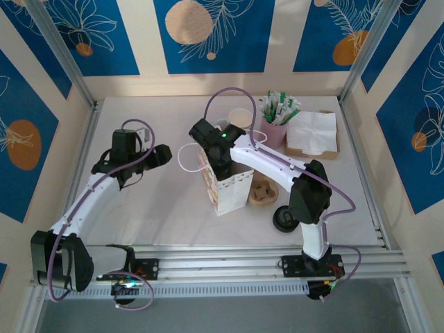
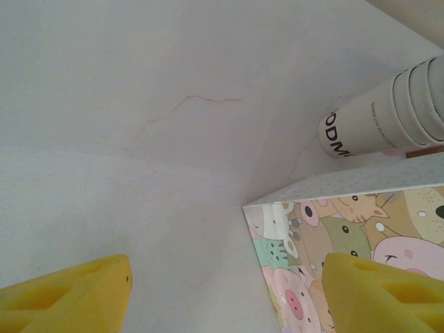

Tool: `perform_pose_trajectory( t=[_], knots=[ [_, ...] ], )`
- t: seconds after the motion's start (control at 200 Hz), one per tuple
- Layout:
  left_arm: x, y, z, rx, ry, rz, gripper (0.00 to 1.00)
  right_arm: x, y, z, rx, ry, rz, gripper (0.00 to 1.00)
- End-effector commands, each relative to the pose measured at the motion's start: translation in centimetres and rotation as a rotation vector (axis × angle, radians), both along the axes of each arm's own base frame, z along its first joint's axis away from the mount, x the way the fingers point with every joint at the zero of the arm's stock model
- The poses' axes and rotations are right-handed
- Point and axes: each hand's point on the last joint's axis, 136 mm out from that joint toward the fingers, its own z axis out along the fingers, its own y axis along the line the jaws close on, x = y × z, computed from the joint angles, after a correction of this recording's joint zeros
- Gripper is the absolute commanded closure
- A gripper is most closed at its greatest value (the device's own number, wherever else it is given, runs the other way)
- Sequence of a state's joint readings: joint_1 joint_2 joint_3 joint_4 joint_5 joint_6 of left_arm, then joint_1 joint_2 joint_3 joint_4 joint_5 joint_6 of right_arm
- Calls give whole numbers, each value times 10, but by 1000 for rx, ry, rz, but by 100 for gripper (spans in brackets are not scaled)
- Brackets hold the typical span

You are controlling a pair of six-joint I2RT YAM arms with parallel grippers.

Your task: Pack the takeout coffee

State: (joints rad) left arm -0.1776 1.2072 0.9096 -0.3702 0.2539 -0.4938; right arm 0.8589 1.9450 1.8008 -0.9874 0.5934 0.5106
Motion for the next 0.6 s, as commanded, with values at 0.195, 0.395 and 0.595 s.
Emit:
perform_pose_trajectory(
  t=[0.195,0.395,0.595],
  knots=[
    [-3,-7,-5,25,33,-39,27,-11,10,22,88,14,2,44],
    [-3,-6,-9,37,51,-40,27,-16,7,-8,49,101,-31,44],
    [-4,-6,-10,44,56,-42,27,-23,-1,-32,-1,165,-59,44]
  ],
)
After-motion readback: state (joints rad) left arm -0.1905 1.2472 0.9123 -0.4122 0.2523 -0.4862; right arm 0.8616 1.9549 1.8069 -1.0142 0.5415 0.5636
